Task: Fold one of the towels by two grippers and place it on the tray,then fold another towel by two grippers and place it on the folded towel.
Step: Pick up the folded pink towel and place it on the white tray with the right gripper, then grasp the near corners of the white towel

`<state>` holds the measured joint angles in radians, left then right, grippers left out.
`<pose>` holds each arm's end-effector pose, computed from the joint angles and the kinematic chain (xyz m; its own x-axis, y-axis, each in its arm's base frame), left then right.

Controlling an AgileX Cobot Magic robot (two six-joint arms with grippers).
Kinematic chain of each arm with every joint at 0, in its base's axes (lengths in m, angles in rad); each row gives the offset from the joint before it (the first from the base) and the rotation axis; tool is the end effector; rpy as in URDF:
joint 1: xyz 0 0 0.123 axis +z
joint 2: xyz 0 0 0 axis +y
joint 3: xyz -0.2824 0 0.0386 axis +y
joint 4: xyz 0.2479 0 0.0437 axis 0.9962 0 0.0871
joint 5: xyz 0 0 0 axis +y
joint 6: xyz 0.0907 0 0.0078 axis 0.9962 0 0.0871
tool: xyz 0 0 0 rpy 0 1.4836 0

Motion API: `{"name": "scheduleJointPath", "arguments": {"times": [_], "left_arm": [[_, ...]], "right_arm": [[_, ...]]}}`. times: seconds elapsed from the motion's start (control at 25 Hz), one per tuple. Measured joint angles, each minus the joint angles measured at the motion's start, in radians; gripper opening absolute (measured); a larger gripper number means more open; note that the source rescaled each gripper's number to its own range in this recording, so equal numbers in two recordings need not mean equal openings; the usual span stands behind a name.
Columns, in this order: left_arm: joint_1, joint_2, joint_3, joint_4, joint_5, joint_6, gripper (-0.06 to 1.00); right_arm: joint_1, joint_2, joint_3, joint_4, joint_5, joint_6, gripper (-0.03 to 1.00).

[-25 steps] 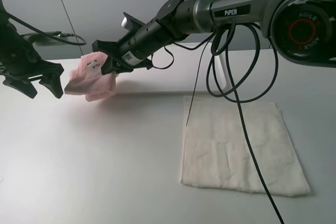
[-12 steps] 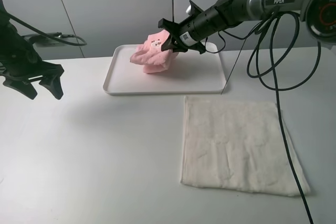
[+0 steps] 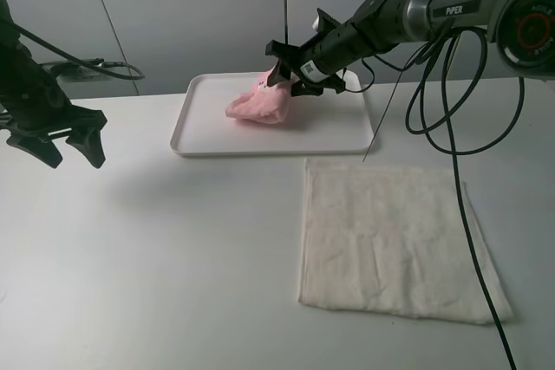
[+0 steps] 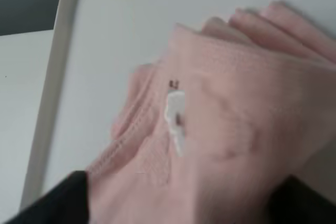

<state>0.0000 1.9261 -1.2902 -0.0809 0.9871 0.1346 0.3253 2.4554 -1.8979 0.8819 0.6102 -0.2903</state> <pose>0.3630 -0.0061 0.1715 -0.9951 0.0896 -0.0424 0.0922 0.9937 -0.0638 0.4872 0.2069 0.1146 -0.9086 0.1412 -0.3931 -0.1375 0.7875 0.6007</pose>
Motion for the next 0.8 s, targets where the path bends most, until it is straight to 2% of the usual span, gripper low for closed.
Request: {"name": "scheduleJointPath", "arguments": {"times": [0.04,0.12,0.28,0.52,0.72,0.8], "left_arm": [[0.0,0.0,0.0,0.0,0.0,0.0,0.87],[0.0,0.0,0.0,0.0,0.0,0.0,0.87],[0.0,0.0,0.0,0.0,0.0,0.0,0.87],[0.0,0.0,0.0,-0.018,0.0,0.002,0.87],[-0.003,0.0,0.0,-0.125,0.004,0.073,0.87],[-0.021,0.0,0.0,-0.143,0.005,0.091,0.87]], "right_arm": [[0.0,0.0,0.0,-0.01,0.0,0.0,0.89],[0.0,-0.002,0.0,-0.046,0.006,0.0,0.98],[0.0,-0.054,0.0,-0.255,0.034,0.042,0.99],[-0.032,-0.217,0.0,-0.656,0.129,0.186,0.99],[-0.043,-0.334,0.0,-0.823,0.243,0.238,0.99],[-0.046,-0.385,0.022,-0.87,0.268,0.249,1.0]]}}
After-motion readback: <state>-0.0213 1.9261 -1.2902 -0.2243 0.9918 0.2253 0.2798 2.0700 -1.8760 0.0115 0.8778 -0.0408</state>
